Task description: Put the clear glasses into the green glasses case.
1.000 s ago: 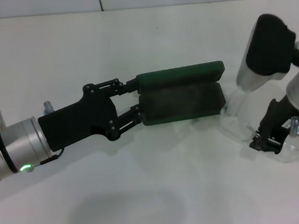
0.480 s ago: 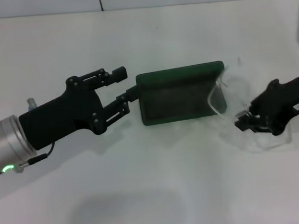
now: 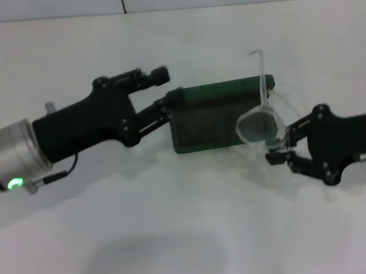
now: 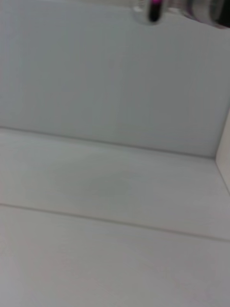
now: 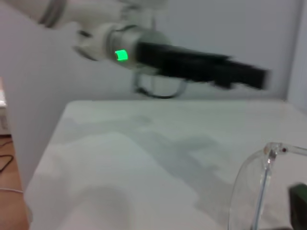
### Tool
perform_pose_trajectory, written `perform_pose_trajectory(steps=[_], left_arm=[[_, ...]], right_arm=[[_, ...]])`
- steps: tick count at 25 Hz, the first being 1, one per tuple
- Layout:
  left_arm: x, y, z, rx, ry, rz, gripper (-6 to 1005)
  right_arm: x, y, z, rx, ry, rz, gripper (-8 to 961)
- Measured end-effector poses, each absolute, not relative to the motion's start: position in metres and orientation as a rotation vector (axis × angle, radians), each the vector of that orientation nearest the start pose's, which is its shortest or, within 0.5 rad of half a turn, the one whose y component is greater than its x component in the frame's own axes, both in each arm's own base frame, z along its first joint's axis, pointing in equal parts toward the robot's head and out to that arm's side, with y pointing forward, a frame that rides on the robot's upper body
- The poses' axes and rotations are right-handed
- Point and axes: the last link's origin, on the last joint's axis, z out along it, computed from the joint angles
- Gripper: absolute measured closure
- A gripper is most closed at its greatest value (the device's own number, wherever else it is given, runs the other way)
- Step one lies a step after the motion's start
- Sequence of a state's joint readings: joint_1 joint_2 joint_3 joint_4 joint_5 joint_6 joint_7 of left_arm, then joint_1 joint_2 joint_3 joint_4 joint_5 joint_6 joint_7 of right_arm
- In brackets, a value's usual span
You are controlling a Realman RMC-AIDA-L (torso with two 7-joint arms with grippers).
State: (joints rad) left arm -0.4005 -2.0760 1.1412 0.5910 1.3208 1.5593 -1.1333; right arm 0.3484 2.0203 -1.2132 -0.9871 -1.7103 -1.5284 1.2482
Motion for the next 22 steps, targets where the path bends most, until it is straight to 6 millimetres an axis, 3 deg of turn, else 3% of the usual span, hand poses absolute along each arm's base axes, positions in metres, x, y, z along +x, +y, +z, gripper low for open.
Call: perform_pose_trajectory(steps=[5,12,22], left_arm=[[-0.201,0.325,-0.019,-2.678,-0.383,-1.198,526],[-0.169,0.336,-0.04,-2.849,-0.277,-1.121,527],[-0.157,0.332,-0.061,-3.017,-0.267,-1.01,526]], right_arm=[[0.239,0.291,-0.017,-2.882,-0.22,0.672,831],[0.25,0.282,-0.031,-2.861,-0.348,0.679,832],[0.252,0.271,-0.038,-2.785,-0.557,0.739,832]])
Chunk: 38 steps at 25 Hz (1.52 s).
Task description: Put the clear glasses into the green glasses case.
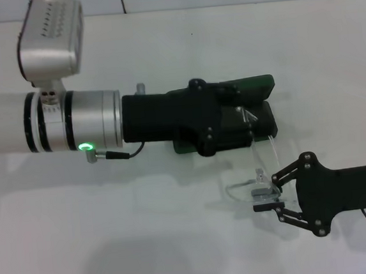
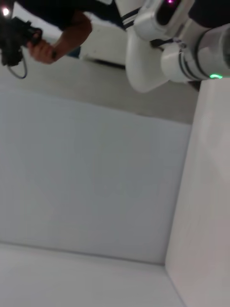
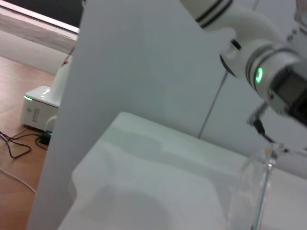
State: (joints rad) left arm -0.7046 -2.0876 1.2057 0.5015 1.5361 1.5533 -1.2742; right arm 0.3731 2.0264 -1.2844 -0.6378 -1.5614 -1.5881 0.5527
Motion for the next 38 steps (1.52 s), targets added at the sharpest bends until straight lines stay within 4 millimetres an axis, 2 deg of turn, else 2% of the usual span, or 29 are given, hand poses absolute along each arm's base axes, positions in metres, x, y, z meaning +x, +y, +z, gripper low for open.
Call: perform_pose_trajectory(steps=[12,17,25,32,38], left_arm=[[-0.16,0.325,-0.068,-3.094,-0.342,-0.94,527],[-0.157,0.32,-0.075,-3.165,-0.343,-0.883,526],[-0.155,0.321,-0.074,-3.163,-0.36,-0.893,524],[-0.155,0.325,-0.057,-3.036,-0.353,-1.067,524],[-0.171,0.323,-0.029,-2.9,-0.35,-1.204,524]], right_arm=[[0.247,0.265,-0.034,-2.649,-0.801,0.796,833],[0.246,0.263,-0.033,-2.618,-0.817,0.826,834],[0.248,0.261,-0.032,-2.605,-0.824,0.836,833],[0.25,0.256,-0.03,-2.609,-0.813,0.862,836],[0.251,0.252,-0.02,-2.571,-0.788,0.927,836]])
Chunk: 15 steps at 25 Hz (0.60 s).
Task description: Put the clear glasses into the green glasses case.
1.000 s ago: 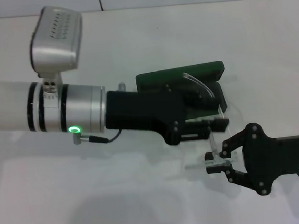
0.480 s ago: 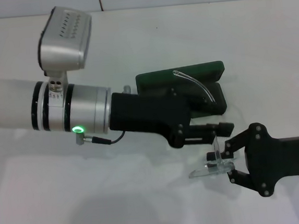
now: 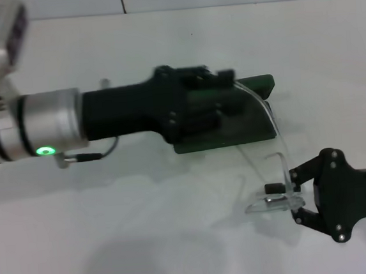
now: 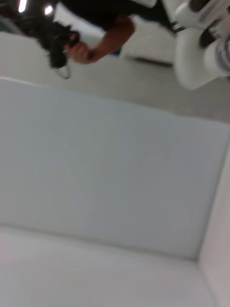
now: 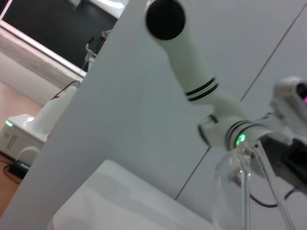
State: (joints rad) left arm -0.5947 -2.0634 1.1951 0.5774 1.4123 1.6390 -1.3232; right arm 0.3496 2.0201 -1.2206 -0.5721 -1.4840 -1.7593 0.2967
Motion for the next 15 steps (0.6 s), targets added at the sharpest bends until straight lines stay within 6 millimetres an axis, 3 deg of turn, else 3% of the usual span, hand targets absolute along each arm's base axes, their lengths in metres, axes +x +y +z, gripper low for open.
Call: perform_pose_trajectory(steps=[5,9,15], left_arm=[[-0.208,0.322,-0.005,-2.708,-0.339,-1.188,524],[-0.232,0.315,-0.01,-2.614,-0.266,-1.083,524],[-0.227,0.307,-0.031,-2.617,-0.093,-1.039,524]], right_arm=[[0.246,0.248,-0.008,-2.516,-0.784,1.029,836],[0.232,0.243,0.008,-2.466,-0.764,1.239,836],[0.201,0.258,0.015,-2.59,-0.563,1.498,836]])
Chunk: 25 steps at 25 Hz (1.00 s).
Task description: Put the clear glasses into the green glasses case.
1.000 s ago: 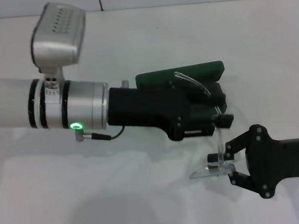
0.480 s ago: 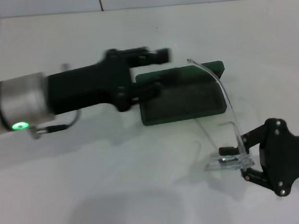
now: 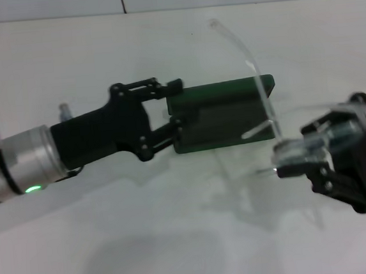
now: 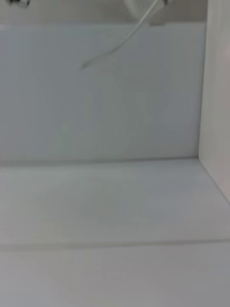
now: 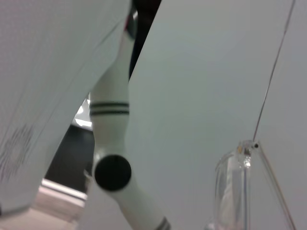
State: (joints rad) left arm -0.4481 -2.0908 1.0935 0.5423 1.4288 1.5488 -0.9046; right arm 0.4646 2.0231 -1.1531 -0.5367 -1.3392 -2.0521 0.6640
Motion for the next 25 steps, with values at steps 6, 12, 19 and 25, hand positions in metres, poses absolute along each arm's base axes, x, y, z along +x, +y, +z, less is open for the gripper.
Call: perform_pose_trajectory(steps=[6,12,19,25], left_arm=[[-0.215,0.31,-0.05,-2.613,0.026,-1.066,524],[-0.21,0.311,-0.055,-2.563,0.126,-1.076,524],[-0.208,0.312,-0.051,-2.507,0.177,-1.093,524],[-0.212,0.307,-0.052,-2.446,0.211,-1.107,524]], right_arm=[[0.18,0.274,0.007,-2.798,-0.224,1.637,836],[0.18,0.28,-0.001,-2.863,0.042,1.632,836],[0.184,0.288,-0.012,-2.899,0.31,1.56,836],[0.186,0.289,-0.013,-2.927,0.395,1.535,836]])
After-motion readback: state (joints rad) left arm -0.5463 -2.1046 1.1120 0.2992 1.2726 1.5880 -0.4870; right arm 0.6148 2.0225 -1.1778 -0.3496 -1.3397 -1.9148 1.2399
